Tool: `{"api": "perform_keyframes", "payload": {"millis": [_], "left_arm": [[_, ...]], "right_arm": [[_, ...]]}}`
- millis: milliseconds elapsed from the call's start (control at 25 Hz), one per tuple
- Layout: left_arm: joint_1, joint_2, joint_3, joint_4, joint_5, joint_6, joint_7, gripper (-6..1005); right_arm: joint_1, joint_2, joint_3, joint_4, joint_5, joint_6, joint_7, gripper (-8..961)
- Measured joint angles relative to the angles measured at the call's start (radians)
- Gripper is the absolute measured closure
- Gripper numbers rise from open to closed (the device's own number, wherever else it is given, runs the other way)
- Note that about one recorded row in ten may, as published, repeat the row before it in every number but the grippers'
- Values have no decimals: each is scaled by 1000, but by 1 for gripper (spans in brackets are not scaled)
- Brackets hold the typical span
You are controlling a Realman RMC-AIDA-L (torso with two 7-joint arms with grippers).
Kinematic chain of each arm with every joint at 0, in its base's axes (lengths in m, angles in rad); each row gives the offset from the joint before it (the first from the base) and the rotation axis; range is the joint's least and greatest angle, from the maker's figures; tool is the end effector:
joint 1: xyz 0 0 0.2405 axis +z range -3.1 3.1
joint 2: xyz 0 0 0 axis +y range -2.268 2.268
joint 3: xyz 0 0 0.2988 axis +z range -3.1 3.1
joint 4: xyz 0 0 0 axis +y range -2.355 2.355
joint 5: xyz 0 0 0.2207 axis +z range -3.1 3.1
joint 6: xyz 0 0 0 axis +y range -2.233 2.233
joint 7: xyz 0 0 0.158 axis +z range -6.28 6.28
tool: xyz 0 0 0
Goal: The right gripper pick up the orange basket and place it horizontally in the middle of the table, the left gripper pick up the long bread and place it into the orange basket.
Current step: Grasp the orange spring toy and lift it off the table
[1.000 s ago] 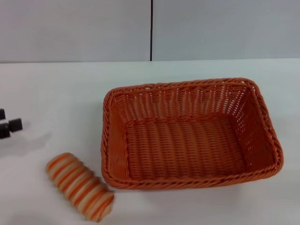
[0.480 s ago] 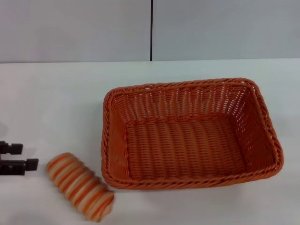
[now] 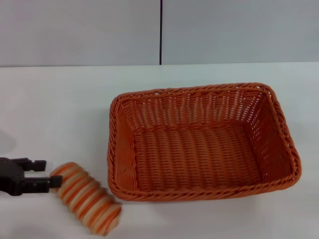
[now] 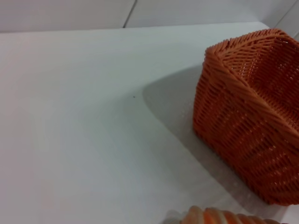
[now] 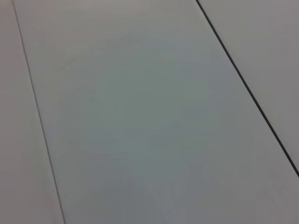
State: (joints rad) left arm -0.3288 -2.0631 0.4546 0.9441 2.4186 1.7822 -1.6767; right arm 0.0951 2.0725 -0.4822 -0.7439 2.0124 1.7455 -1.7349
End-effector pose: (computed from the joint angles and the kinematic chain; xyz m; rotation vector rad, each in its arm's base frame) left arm -0.3913 0.2695 0.0299 -2.6070 -1.2121 -0.2970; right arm 0.3709 0.2443 0.1325 -1.6879 0.5585 1.3880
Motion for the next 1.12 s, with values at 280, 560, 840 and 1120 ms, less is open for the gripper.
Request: {"api": "perform_keyframes", "payload": {"millis": [280,560,840,1120], "left_arm": [[-18,0,19,-82,0,-54,27,288],[-32,3,33,-123,7,-77,19,292],[-35,6,40,-128,10,-77,16,295],[-28,8,39,-120,7,-68,42,356]], "right_arm": [[-3,-1,1,6,0,-1,-14,537],[-5,-2,1,9,-1,-5,-17,537],[-7,-2,0,11,-2,-7,-17,532],[-8,-3,5,18,-3,-7,-17,526]]}}
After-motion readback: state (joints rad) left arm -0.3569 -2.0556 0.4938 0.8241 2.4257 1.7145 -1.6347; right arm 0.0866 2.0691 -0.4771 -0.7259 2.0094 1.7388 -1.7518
